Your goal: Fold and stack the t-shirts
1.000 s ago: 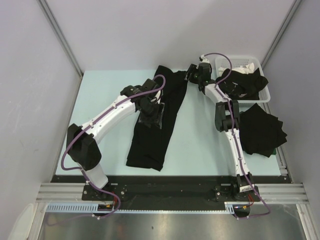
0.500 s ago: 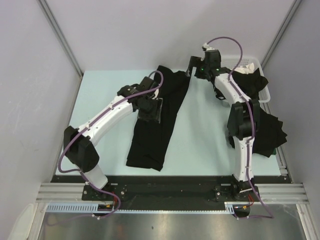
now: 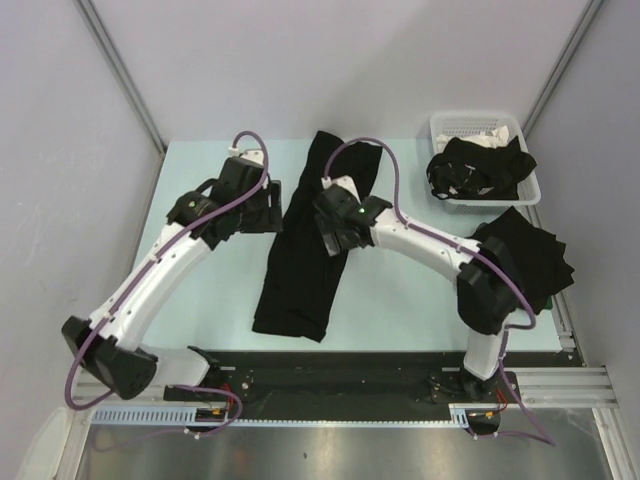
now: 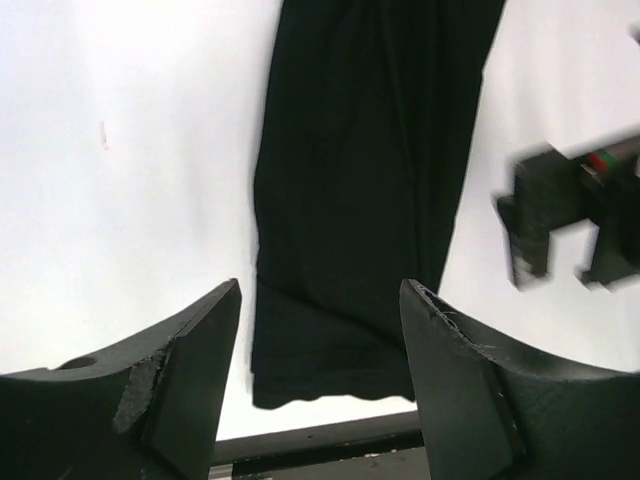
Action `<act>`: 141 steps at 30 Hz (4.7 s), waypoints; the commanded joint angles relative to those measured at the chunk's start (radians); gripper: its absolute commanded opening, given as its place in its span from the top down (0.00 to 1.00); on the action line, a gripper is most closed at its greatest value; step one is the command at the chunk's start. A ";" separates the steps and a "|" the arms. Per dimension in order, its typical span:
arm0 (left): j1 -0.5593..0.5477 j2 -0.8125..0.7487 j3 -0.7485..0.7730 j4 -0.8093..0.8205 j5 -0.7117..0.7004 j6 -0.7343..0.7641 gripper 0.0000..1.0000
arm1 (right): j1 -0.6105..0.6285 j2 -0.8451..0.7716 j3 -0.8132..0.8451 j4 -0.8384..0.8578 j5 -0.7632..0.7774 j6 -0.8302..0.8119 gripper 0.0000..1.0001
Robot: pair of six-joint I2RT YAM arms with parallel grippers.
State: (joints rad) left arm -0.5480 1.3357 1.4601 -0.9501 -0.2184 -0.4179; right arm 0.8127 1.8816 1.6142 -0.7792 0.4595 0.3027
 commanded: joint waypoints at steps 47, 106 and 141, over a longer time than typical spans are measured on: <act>-0.018 -0.299 -0.307 0.016 0.073 -0.042 0.29 | 0.569 -0.234 -0.703 0.564 0.073 0.892 0.02; -0.018 -0.221 -0.247 0.125 0.162 -0.028 0.29 | 0.385 -0.545 -0.700 0.026 -0.142 1.012 1.00; -0.029 -0.470 -0.825 0.266 0.470 -0.252 0.31 | 0.330 -0.332 -0.700 0.041 -0.295 0.971 1.00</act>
State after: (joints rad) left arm -0.5644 0.9234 0.7055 -0.7395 0.1696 -0.5854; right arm 1.1645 1.5318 0.9127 -0.7509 0.1822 1.3201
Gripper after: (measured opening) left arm 0.694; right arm 0.021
